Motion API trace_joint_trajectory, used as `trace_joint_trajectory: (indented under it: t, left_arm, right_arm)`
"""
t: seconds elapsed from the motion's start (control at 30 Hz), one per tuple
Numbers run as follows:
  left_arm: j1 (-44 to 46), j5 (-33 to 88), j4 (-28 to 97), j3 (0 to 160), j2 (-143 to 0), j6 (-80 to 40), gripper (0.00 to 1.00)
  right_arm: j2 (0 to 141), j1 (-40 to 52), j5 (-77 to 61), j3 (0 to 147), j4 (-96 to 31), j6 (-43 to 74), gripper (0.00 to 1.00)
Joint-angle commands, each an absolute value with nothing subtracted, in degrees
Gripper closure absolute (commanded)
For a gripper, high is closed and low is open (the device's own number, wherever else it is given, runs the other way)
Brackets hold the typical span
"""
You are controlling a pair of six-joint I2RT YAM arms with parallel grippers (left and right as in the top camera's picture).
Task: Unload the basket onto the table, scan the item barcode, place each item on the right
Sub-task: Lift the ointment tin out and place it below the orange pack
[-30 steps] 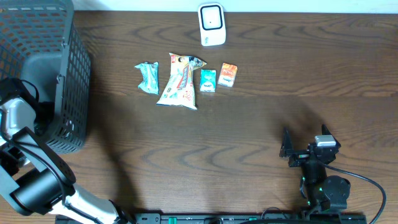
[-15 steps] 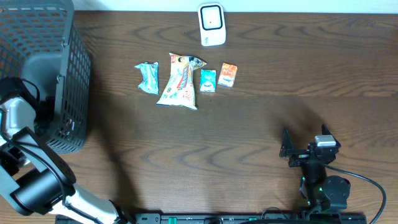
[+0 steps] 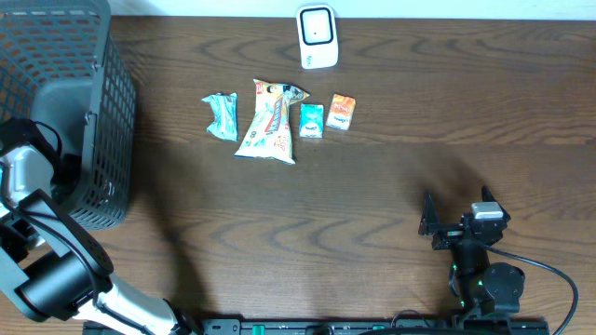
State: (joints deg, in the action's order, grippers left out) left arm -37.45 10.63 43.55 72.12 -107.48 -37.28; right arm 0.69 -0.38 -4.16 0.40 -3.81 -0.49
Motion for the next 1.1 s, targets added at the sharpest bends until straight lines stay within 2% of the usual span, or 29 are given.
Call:
trace_joint_trajectory:
  t: [0.0,0.37,0.57,0.83,1.07]
  left_arm:
    - [-37.54,11.66,43.62,70.96,-109.34,-36.64,0.39]
    - [-37.71,21.04,43.66,79.57,-108.33,-35.97,0.39]
    - [-38.44,21.45,43.64,87.55,-105.47,-35.99,0.39]
    - [-40.6,21.47,43.64,98.02,-97.58,-36.05,0.39]
    - [-40.53,21.5,40.69,98.91,-86.39,-36.93,0.38]
  right_arm:
    - [0.38,0.05,-3.97,0.32,-4.05,-0.47,0.01]
    - [0.38,0.05,-3.97,0.32,-4.05,-0.47,0.01]
    - [0.38,0.05,-3.97,0.32,-4.05,-0.47,0.01]
    - [0.38,0.05,-3.97,0.32,-4.05,-0.47,0.01]
    - [0.38,0.05,-3.97,0.32,-4.05,-0.47,0.01]
